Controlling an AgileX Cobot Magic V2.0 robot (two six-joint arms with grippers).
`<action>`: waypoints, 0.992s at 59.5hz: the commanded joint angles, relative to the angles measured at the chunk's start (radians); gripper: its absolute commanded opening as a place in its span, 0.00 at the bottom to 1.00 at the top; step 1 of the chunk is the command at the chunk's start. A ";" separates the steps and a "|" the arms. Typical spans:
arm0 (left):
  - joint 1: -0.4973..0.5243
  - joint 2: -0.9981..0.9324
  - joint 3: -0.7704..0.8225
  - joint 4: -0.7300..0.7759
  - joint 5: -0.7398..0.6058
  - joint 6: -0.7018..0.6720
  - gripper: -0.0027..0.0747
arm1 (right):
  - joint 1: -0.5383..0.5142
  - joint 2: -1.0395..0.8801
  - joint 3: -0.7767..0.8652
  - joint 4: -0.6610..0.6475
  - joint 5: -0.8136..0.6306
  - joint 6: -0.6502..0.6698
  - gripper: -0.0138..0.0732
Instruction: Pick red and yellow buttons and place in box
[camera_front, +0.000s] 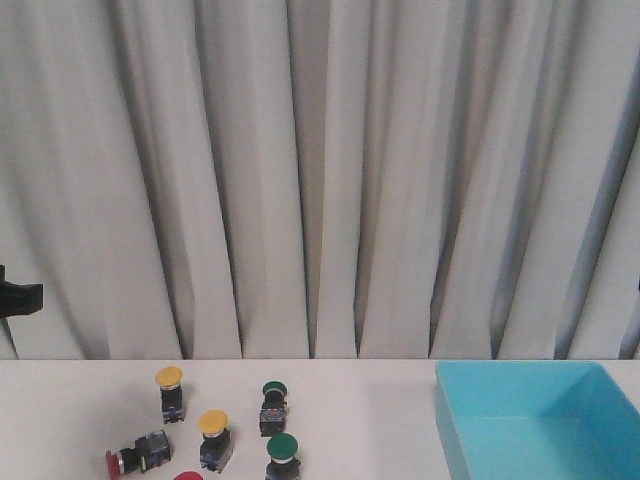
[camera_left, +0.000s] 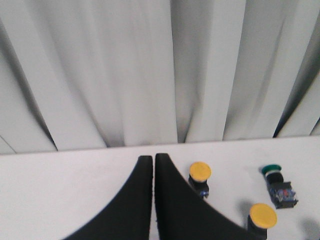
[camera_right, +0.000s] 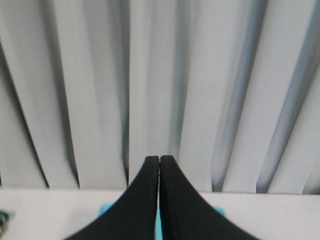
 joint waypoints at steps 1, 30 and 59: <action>-0.008 -0.012 -0.040 -0.005 -0.086 -0.013 0.06 | 0.042 0.000 -0.037 -0.054 -0.034 -0.056 0.21; -0.100 0.079 -0.239 -0.015 0.161 -0.004 0.90 | 0.069 0.022 -0.037 -0.047 0.035 -0.028 0.98; -0.312 0.467 -0.445 -0.063 0.557 0.045 0.82 | 0.069 0.022 -0.037 -0.014 0.142 -0.027 0.85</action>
